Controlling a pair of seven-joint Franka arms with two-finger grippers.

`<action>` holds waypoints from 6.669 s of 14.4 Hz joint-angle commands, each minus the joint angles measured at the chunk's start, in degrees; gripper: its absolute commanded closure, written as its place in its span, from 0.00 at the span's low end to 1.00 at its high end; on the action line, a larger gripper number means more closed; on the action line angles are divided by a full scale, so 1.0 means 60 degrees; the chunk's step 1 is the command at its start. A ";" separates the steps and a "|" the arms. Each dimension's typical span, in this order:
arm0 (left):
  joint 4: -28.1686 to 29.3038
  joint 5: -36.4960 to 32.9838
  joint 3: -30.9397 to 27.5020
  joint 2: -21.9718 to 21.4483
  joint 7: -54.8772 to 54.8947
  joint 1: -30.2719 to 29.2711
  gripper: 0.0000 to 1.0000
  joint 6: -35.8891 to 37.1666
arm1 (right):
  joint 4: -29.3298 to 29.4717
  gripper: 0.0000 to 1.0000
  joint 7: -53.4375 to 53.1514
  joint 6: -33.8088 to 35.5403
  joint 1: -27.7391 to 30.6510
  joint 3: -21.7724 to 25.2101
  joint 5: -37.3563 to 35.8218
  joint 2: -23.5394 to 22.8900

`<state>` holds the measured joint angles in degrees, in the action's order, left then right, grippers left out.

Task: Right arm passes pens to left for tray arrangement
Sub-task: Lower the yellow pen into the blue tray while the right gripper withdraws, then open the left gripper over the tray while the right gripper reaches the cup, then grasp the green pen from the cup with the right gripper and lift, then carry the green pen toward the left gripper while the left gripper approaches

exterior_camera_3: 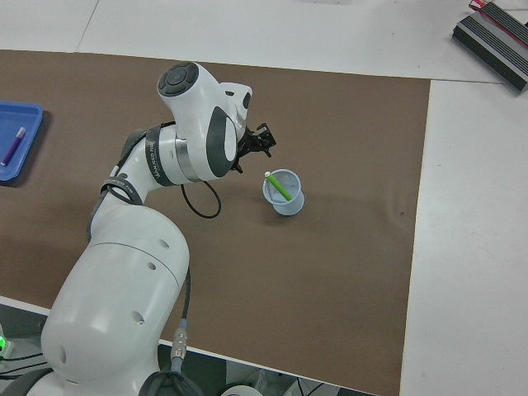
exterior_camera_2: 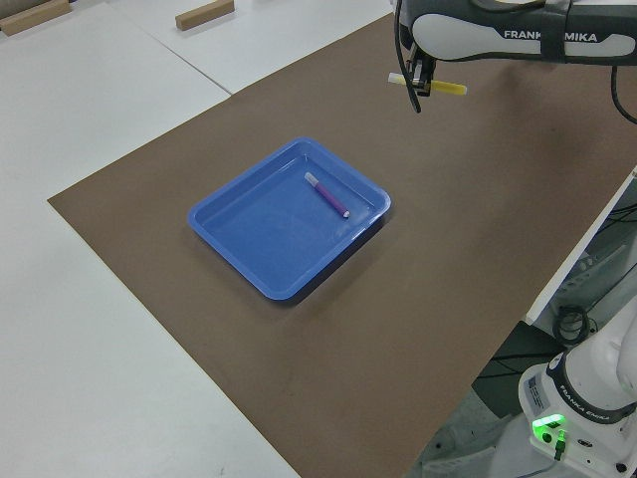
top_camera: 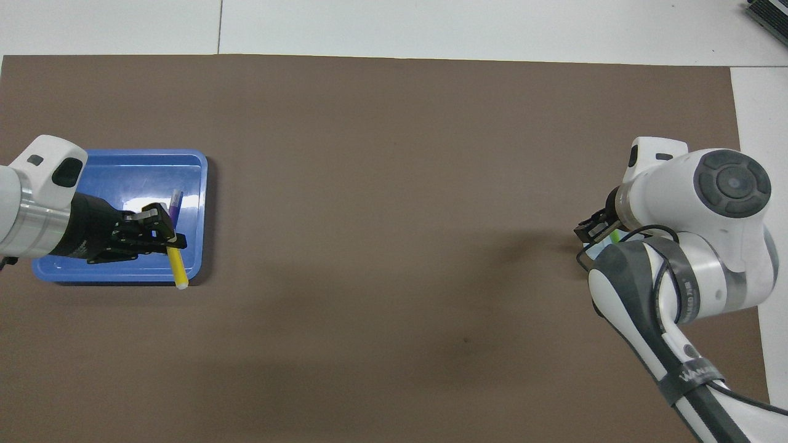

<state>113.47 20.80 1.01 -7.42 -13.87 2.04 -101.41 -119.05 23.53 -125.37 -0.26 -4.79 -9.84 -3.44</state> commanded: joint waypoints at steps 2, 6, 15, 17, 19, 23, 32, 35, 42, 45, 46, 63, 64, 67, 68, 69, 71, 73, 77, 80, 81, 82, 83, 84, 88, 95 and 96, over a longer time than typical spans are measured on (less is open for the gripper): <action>0.0029 -0.0946 0.0080 0.0079 0.1722 -0.0441 1.00 0.0232 | -0.0036 0.24 0.0194 -0.0244 0.0453 -0.0168 -0.0177 -0.0349; 0.0043 -0.1723 0.0080 0.0634 0.3392 -0.0910 1.00 -0.0059 | 0.0037 0.26 0.0194 0.0707 0.0658 -0.0183 0.0246 -0.0305; 0.0102 -0.2661 0.0080 0.1879 0.4377 -0.1526 1.00 -0.1699 | 0.0448 0.34 0.0179 0.1062 0.0789 -0.0154 0.0658 -0.0378; 0.0102 -0.2764 0.0080 0.2158 0.4566 -0.1686 1.00 -0.2051 | 0.0374 0.36 0.0179 0.0959 0.0790 -0.0154 0.0658 -0.0349; 0.0102 -0.2779 0.0080 0.2480 0.4641 -0.1701 1.00 -0.2431 | 0.0359 0.37 0.0179 0.0959 0.0790 -0.0168 0.0658 -0.0349; 0.0117 -0.2779 0.0080 0.3037 0.4641 -0.1936 1.00 -0.3135 | 0.0242 0.41 0.0062 0.0930 0.0790 -0.0168 0.0658 -0.0349; 0.0439 -0.2764 0.0080 0.3756 0.4582 -0.2068 1.00 -0.4542 | 0.0111 0.57 0.0150 0.0755 0.0805 -0.0168 0.0658 -0.0349; 0.0789 -0.2764 0.0080 0.3961 0.4568 -0.2024 1.00 -0.5302 | -0.0021 0.57 0.0135 0.0549 0.0805 -0.0168 0.0673 -0.0334; 0.0937 -0.2764 0.0080 0.4064 0.4641 -0.1936 0.68 -0.5861 | 0.0066 1.00 0.0179 0.0797 0.0892 -0.0168 0.0658 -0.0320; 0.0835 -0.2764 0.0080 0.4093 0.4656 -0.1951 0.39 -0.5861 | 0.0606 1.00 0.0208 0.1731 0.0907 -0.0183 0.0658 -0.0291; 0.0718 -0.2764 0.0095 0.4108 0.4641 -0.1951 0.32 -0.5789 | 0.1000 1.00 0.0397 0.2243 0.0878 -0.0183 0.0658 -0.0261; -0.1961 -0.2004 0.0197 0.3903 0.2814 -0.1556 0.16 -0.1573 | 0.3424 1.00 -0.4678 0.3570 -0.0731 -0.1047 0.4683 0.0690; -0.2094 -0.1712 0.0197 0.3801 0.2476 -0.1512 0.16 -0.1323 | 0.3000 1.00 -0.5177 0.2899 -0.0850 -0.1047 0.5165 0.0880; -0.2227 -0.0993 0.0212 0.3377 0.1058 -0.1351 0.16 -0.0780 | 0.1637 1.00 -0.6319 0.0235 -0.1624 -0.1047 0.6281 0.1291; -0.2213 -0.0847 0.0212 0.3201 0.0617 -0.1277 0.16 -0.0619 | 0.1445 1.00 -0.6919 -0.0339 -0.1917 -0.1047 0.6370 0.1335; -0.2212 -0.0700 0.0212 0.3054 0.0250 -0.1233 0.16 -0.0414 | 0.1371 1.00 -0.7505 -0.0780 -0.2123 -0.1047 0.6444 0.1336; -0.2212 -0.0073 0.0212 0.2761 -0.0570 -0.1218 0.16 -0.0150 | 0.1094 1.00 -0.8328 -0.1687 -0.2417 -0.1047 0.6648 0.1350; -0.2198 0.0602 0.0212 0.2570 -0.1914 -0.1218 0.16 -0.0003 | 0.0611 1.00 -0.9060 -0.3412 -0.2928 -0.1047 0.7189 0.1336; -0.2169 0.1875 0.0271 0.2292 -0.4305 -0.0954 0.17 -0.0134 | 0.0053 1.00 -1.0541 -0.6240 -0.4085 -0.1047 0.7820 0.1117; -0.2125 0.2931 0.0285 0.2043 -0.5521 -0.0882 0.17 -0.0178 | -0.0080 1.00 -1.0924 -0.9125 -0.5198 -0.1047 0.8857 0.0313; -0.2096 0.3065 0.0285 0.1970 -0.5830 -0.0693 0.17 -0.0192 | -0.0080 1.00 -1.0910 -0.9888 -0.5477 -0.1047 0.9180 0.0049; -0.2052 0.3138 0.0285 0.1867 -0.6137 -0.0575 0.17 -0.0236 | -0.0080 1.00 -1.0910 -1.0577 -0.5784 -0.1047 0.9300 -0.0215; -0.1950 0.3241 0.0285 0.1765 -0.6503 -0.0443 0.17 -0.0352 | -0.0051 1.00 -1.0910 -1.1150 -0.6034 -0.1047 0.9315 -0.0493; -0.1847 0.3387 0.0285 0.1604 -0.6927 -0.0326 0.17 -0.0571 | -0.0036 1.00 -1.0910 -1.1402 -0.6225 -0.1047 0.9344 -0.0655; -0.0941 0.3958 0.0285 0.0931 -0.7779 0.0201 0.17 -0.1785 | -0.0007 1.00 -1.0924 -1.1463 -0.6285 -0.1062 0.9462 -0.0686; 0.0146 0.4018 0.0271 0.0577 -0.9610 0.1973 0.17 -0.4599 | 0.0140 1.00 -1.0939 -1.1419 -0.6446 -0.1062 0.9564 -0.0700; 0.0175 0.4018 0.0271 0.0577 -0.9757 0.2106 0.17 -0.4703 | 0.0140 1.00 -1.0939 -1.1419 -0.6461 -0.1062 0.9564 -0.0701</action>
<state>112.00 43.99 3.49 -1.97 -70.10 12.43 -126.98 -118.75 -41.99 -193.87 -38.56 -11.02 45.47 -7.83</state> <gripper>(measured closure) 0.185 0.815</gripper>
